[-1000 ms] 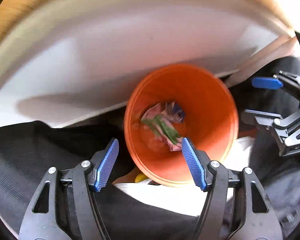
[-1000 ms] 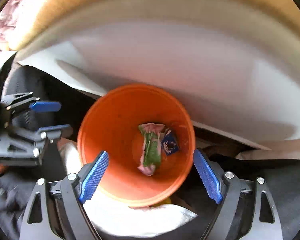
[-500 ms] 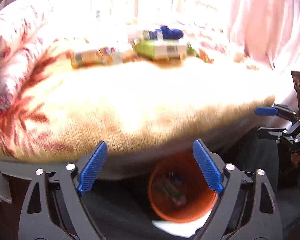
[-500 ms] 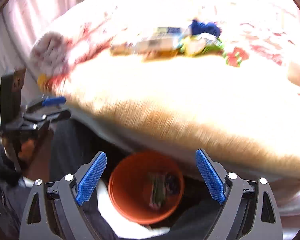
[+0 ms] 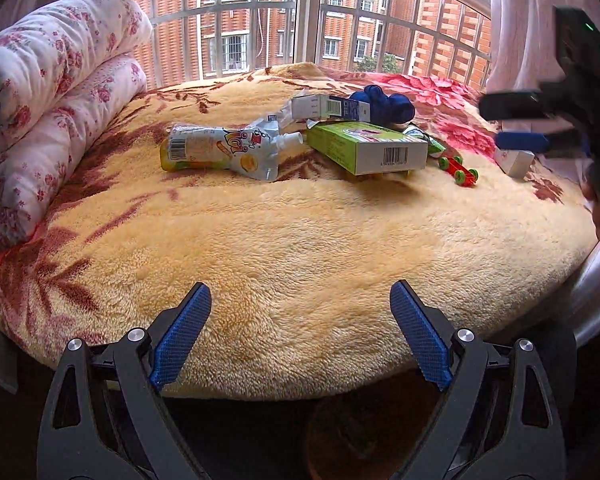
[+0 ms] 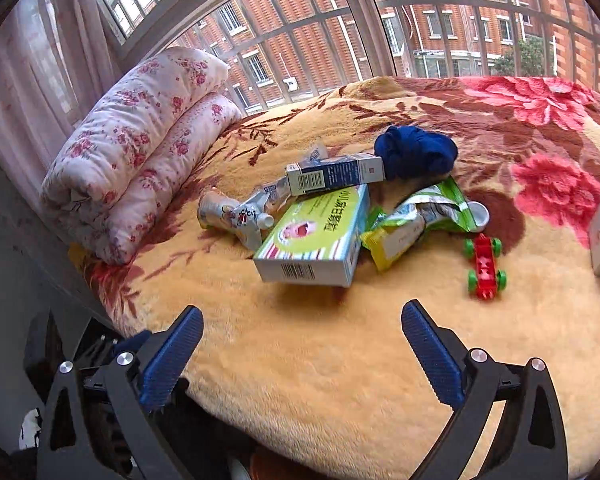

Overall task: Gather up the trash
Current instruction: 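Raise both open tools back up toward the bed, then grasp the yellow-green medicine box with the right gripper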

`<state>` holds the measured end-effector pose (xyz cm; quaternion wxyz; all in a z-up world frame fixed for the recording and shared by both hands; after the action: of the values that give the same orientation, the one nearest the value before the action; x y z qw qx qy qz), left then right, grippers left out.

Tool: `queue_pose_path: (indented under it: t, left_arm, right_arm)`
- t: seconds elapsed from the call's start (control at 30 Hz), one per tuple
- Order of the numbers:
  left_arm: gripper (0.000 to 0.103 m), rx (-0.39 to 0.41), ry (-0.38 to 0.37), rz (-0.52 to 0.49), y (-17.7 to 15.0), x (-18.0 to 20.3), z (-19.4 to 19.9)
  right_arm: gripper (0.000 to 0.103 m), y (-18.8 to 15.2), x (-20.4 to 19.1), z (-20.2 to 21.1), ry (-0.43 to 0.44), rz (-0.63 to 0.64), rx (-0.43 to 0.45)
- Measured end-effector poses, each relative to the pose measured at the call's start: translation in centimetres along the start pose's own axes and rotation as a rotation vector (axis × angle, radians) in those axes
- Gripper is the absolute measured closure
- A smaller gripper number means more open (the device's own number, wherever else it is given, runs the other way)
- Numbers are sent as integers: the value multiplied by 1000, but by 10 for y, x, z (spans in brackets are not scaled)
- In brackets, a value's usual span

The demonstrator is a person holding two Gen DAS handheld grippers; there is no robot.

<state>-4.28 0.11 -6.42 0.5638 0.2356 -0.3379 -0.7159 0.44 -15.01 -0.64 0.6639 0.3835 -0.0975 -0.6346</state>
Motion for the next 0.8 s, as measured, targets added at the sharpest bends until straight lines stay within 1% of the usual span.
queue_pose_path:
  t: [0.1,0.23,0.33,0.47,0.57,0.67,0.73,0.8]
  left_arm:
    - [15,12,18,-11,-1,-5,2]
    - [15,29,20,-4,-1,-12,5]
    - [15,39,21,0,0,-17,6]
    - [15,42,18,6,0,-22,4]
    - [15,36,12,17,0,-25,1]
    - [15,33,14,24,0,-28,0]
    - [15,30,22,28,0,-32,0]
    - [15,26,29,31,0,-36,-1]
  right_arm:
    - [5,28,5,-43,-50,-33,-83]
    - [5,52,17,-92,-131,-104,-186]
    - [5,53,19,-122,-184,-99,-295]
    - [5,44,6,-152,-228,-28,-413]
    - [5,42,5,-166,-309,20,-430]
    - [5,33,13,-179,-355,43,-467]
    - [20,21,22,-184,-361,37,-484]
    - [21,19,22,-178,-356,60,-438]
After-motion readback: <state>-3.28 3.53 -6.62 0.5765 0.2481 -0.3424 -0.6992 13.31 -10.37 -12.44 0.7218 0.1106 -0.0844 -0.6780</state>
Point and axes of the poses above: each gripper's, at about its wrist camera, not at the fingertips, and z roughly against the way its jaws point, x to its right, y to its top, the point moved 8 cm from there along -z, roughly the way its jaws point, and after that the axes turned 3 degrees about x, right-handed, at the moved point
